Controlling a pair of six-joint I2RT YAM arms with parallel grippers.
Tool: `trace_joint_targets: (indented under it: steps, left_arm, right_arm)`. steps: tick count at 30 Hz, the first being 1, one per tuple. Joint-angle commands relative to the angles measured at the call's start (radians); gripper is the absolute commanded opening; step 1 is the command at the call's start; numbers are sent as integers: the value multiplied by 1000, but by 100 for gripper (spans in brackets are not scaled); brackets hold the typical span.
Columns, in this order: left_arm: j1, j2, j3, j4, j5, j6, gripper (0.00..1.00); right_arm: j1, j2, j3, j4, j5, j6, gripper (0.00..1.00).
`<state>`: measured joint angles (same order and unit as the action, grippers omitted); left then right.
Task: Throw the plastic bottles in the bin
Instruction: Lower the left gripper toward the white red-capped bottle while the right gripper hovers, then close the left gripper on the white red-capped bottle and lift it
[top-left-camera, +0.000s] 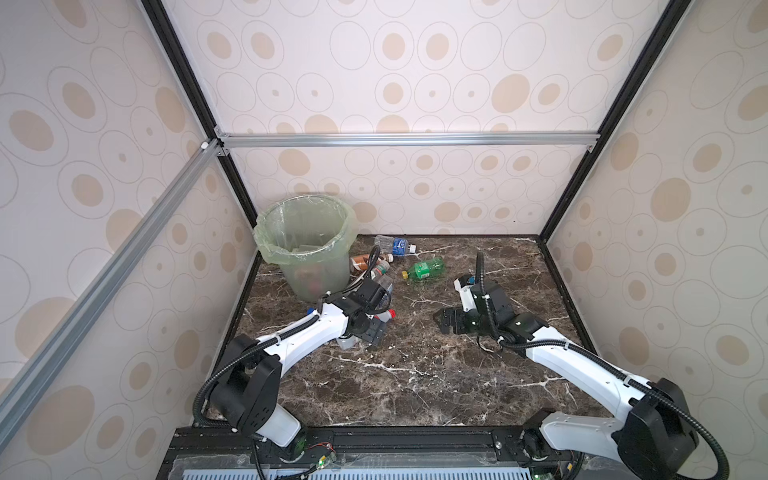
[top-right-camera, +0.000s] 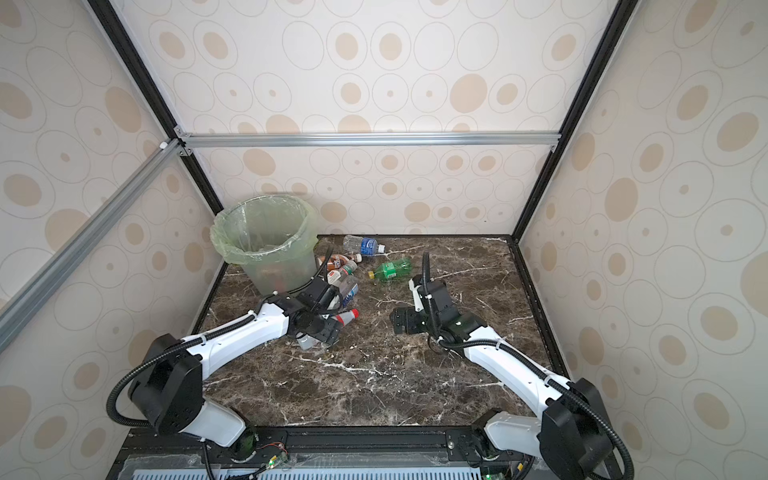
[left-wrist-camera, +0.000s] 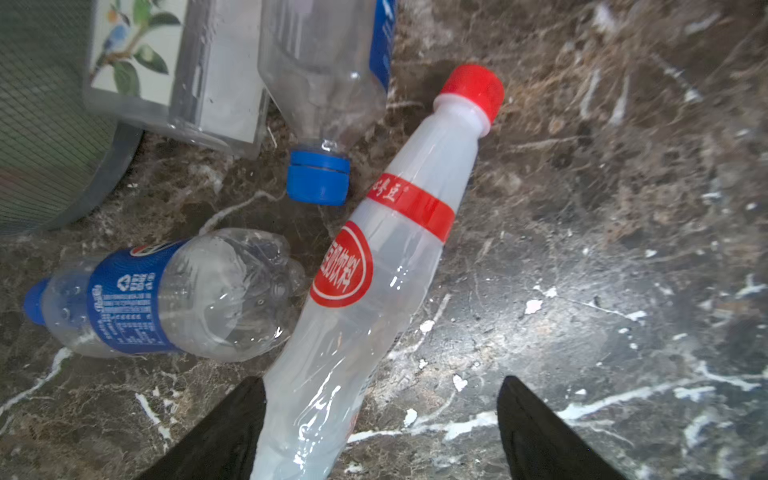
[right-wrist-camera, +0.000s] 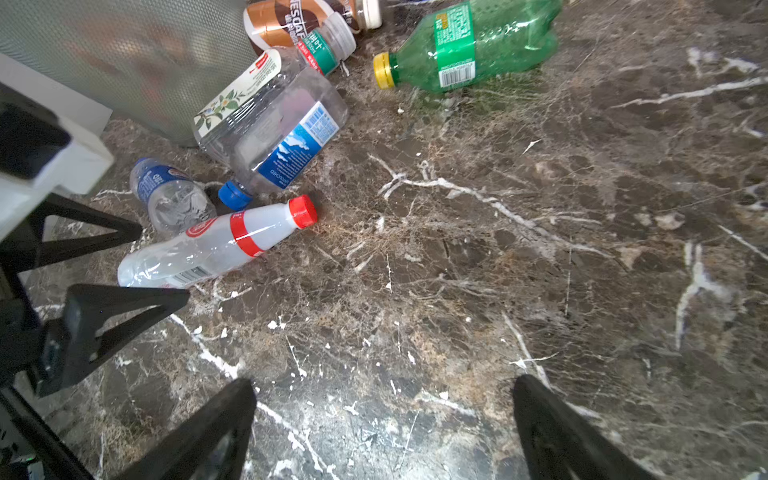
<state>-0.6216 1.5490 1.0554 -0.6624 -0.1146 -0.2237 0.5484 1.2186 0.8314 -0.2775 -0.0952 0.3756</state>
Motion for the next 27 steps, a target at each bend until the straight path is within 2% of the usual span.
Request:
trace_joint_targets:
  steps: [1, 12, 24, 27]
  left_arm:
    - [-18, 29, 35, -43, -51, 20, 85]
    - [-35, 125, 74, -17, -96, 23, 75]
    - [-52, 211, 68, 12, -102, 22, 73]
    - [-52, 226, 69, 16, -99, 21, 70]
  right_arm:
    - [-2, -10, -9, -23, -75, -27, 100]
    - [-2, -13, -21, -7, -97, -41, 100]
    - [-4, -25, -29, 2, -83, -47, 100]
    - [-2, -29, -34, 6, -79, -47, 100]
